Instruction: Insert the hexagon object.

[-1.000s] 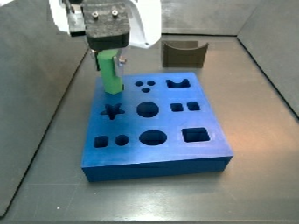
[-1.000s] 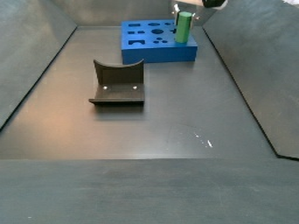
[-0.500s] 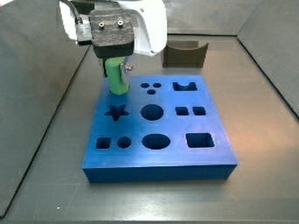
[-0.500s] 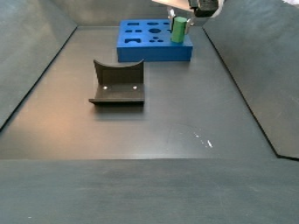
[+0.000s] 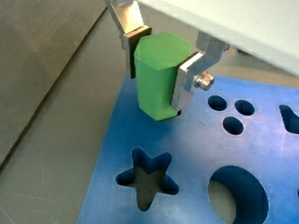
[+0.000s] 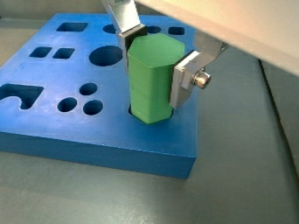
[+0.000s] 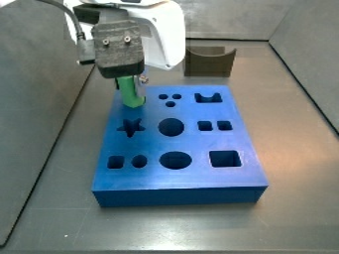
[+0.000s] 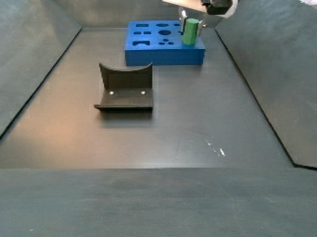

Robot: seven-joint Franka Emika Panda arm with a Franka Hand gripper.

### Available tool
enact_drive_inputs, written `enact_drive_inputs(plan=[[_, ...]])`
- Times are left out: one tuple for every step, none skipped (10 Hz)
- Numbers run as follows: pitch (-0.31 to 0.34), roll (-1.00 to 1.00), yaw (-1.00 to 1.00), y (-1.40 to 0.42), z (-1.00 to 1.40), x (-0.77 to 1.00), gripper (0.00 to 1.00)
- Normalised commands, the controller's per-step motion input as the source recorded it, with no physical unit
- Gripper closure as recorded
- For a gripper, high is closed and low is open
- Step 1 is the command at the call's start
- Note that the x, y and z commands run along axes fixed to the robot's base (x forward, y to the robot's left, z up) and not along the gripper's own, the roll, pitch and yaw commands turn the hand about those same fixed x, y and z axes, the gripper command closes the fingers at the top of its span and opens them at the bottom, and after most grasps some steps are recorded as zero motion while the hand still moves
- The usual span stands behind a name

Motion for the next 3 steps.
enact_drive_inputs(plan=[[-0.324,0.00,0.00,-0.07,-0.55,0.00,1.00],[-0.251,0.00,0.00,-0.08,-0.54,0.00,1.00],[0.000,0.06,0.03,-0.09,0.00,0.00,1.00]])
